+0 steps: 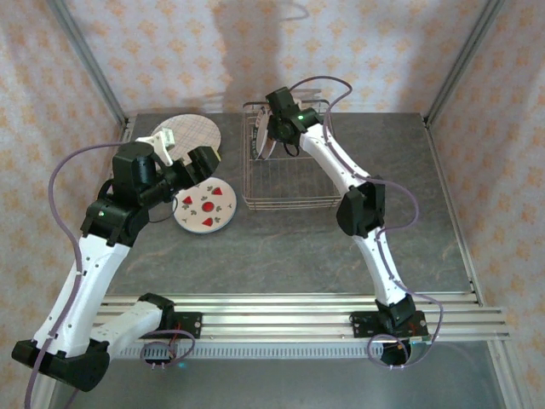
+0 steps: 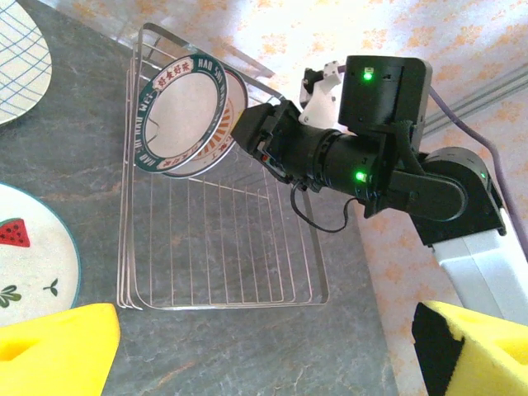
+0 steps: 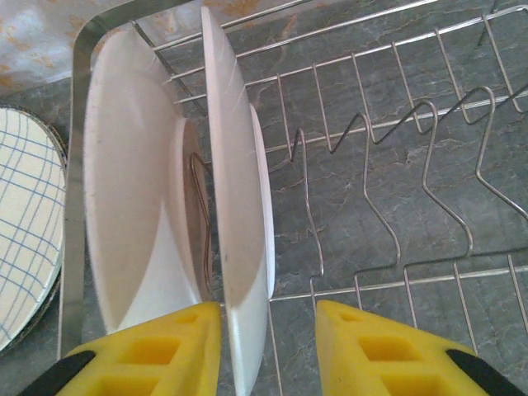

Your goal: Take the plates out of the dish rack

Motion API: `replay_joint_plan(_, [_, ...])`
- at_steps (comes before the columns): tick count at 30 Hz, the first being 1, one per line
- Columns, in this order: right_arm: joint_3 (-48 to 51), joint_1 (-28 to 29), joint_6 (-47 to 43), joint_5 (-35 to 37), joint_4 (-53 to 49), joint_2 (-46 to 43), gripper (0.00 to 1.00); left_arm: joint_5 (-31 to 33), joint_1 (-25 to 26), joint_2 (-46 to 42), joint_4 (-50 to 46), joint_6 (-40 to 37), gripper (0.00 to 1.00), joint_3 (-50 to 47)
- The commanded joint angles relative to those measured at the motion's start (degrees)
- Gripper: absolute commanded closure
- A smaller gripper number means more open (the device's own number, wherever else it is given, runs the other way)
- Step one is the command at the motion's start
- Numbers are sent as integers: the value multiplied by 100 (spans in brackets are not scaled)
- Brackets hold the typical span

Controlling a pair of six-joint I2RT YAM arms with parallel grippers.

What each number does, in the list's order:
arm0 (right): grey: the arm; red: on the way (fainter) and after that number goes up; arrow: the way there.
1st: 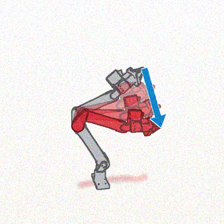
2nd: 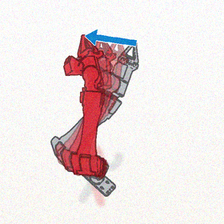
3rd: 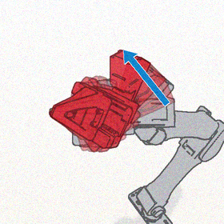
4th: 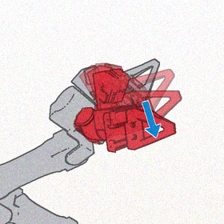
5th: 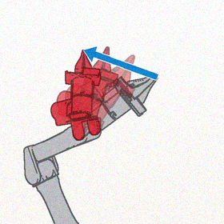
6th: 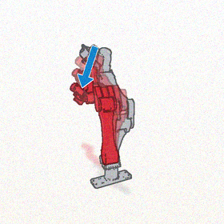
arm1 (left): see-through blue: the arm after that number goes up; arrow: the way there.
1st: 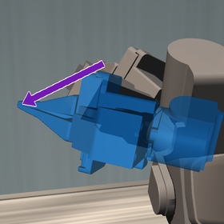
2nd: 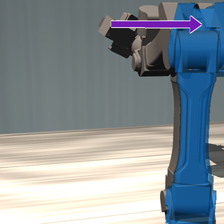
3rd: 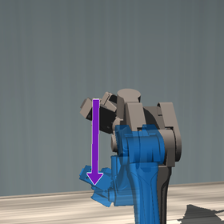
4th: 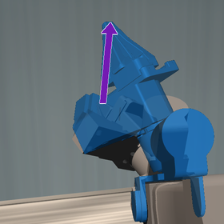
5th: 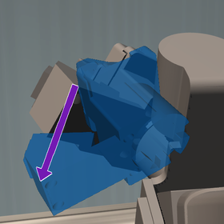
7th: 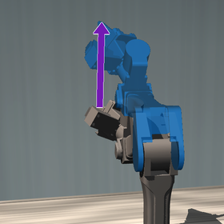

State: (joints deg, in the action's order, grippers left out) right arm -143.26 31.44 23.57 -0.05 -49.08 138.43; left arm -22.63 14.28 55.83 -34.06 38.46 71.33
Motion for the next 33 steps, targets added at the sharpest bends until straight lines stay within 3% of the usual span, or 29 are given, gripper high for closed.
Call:
replay_joint_plan(1, [-236,-24,-123,-20,214,112,67,-141,37,-97,-213,-181,8,169])
replay_joint_plan(8, [-263,-42,-124,5,299,278,69,-110,38,-134,-268,-146,8,145])
replay_joint_plan(28, [-686,-20,83,259,354,571,96,-84,37,-214,-242,-71,8,16])
replay_joint_plan(33, [-879,96,99,652,377,571,100,-103,31,-229,-233,-58,8,-40])
